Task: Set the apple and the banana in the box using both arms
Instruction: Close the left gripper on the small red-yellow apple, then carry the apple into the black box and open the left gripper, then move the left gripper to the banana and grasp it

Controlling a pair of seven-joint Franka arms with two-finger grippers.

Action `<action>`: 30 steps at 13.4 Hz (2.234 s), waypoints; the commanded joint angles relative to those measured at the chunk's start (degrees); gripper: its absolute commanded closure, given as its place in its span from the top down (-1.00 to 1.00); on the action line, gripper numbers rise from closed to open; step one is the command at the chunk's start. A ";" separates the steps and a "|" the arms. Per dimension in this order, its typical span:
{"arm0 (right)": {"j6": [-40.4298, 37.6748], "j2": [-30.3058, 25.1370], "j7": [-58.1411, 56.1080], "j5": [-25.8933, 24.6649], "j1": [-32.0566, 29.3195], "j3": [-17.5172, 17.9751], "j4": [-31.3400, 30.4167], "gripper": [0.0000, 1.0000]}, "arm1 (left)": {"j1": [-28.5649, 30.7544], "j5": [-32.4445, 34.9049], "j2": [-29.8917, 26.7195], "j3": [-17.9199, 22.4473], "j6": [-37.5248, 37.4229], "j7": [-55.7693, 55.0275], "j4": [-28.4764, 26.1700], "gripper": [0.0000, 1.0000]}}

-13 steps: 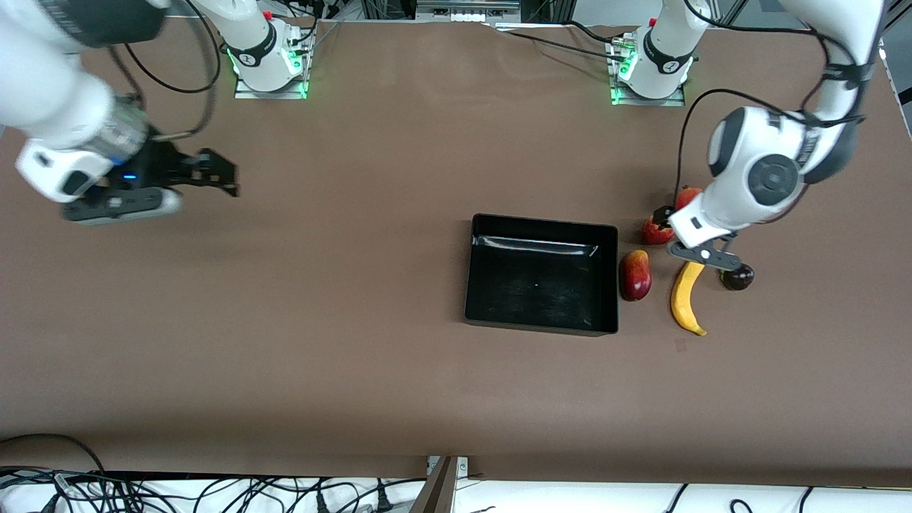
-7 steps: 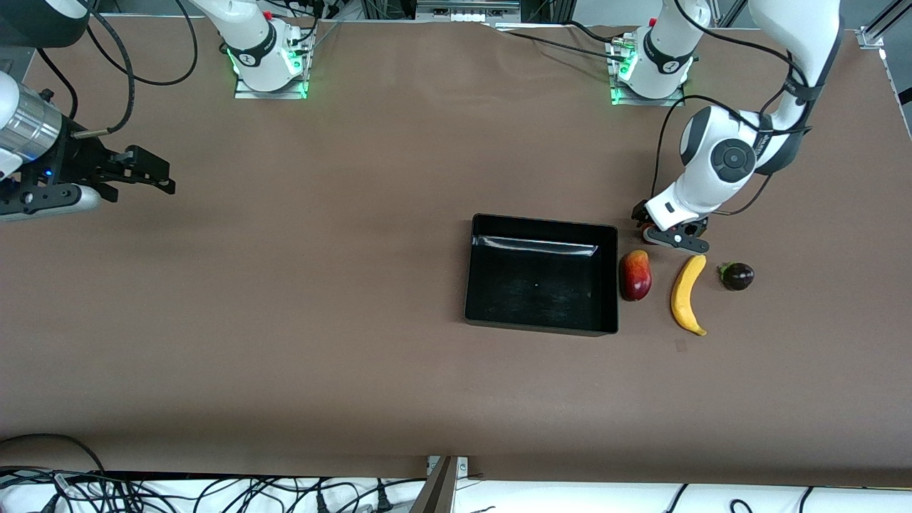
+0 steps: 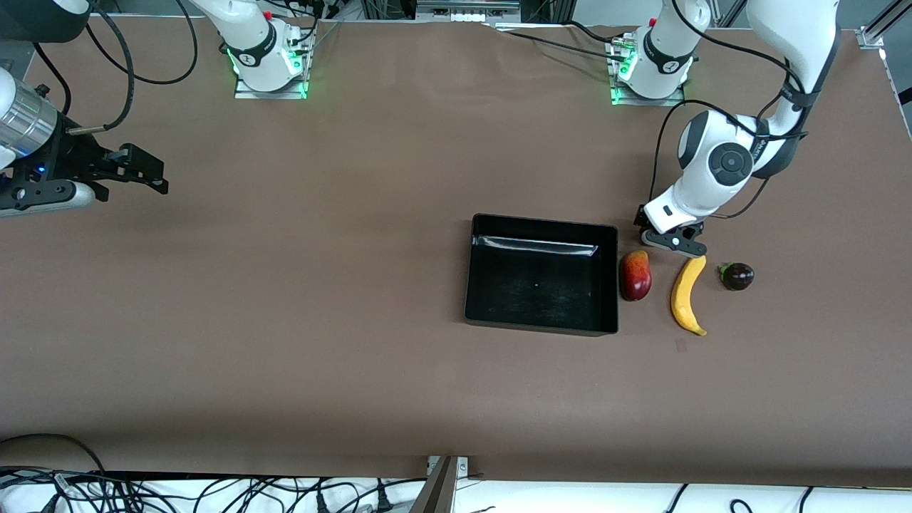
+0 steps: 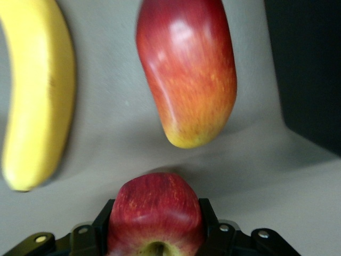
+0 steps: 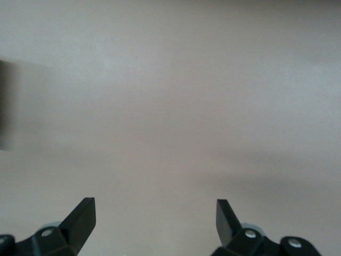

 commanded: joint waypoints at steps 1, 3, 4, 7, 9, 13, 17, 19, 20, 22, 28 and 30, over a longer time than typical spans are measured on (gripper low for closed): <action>0.52 -1.01 0.10 -0.50 -1.15 0.62 0.27 1.00 | -0.47 0.06 -3.16 -1.92 -20.97 -0.01 13.03 -0.82; 0.26 -0.32 -0.07 -0.68 -1.15 0.62 0.45 1.00 | -0.65 -3.26 -0.62 -5.43 -36.39 -6.12 25.26 -0.82; 0.08 -0.22 -0.33 -1.20 -0.98 0.62 0.45 1.00 | -0.74 -6.33 1.22 -7.37 -38.71 -11.13 28.89 -0.82; 0.69 -0.13 0.28 -1.29 -0.54 1.15 0.27 1.00 | -0.83 -8.82 6.93 -11.94 -32.53 -24.68 30.69 -0.82; 1.31 -0.13 0.19 -1.38 0.69 1.33 0.27 1.00 | -1.35 -8.56 10.98 -12.31 -25.67 -28.48 30.24 -0.81; 1.31 -0.31 0.98 -1.21 0.78 1.24 0.36 1.00 | -3.72 -8.03 16.17 -12.13 -17.48 -31.30 28.67 -0.80; 1.40 -0.13 2.47 -1.20 0.78 1.24 0.27 1.00 | -4.08 -7.50 18.90 -12.13 -13.77 -32.09 27.17 0.99; 0.96 -0.22 2.48 -1.03 0.78 1.33 0.18 1.00 | -3.81 -7.50 17.95 -12.05 -15.43 -31.83 27.52 1.00; 0.96 -0.31 2.48 -1.03 0.78 1.33 0.27 1.00 | -3.64 -7.50 16.63 -11.87 -18.66 -31.74 28.56 1.00; 1.22 -0.31 2.56 -1.03 0.87 1.41 0.19 1.00 | -2.94 -7.42 14.78 -11.52 -28.04 -31.22 33.90 1.00; 1.31 -0.40 2.56 -1.47 2.36 1.41 0.18 1.00 | 4.35 1.53 15.82 -11.43 -39.18 -13.15 42.82 1.00; 1.40 -0.57 3.96 -1.47 3.06 1.41 0.27 1.00 | 6.37 4.88 17.67 -11.43 -35.42 -7.25 40.98 1.00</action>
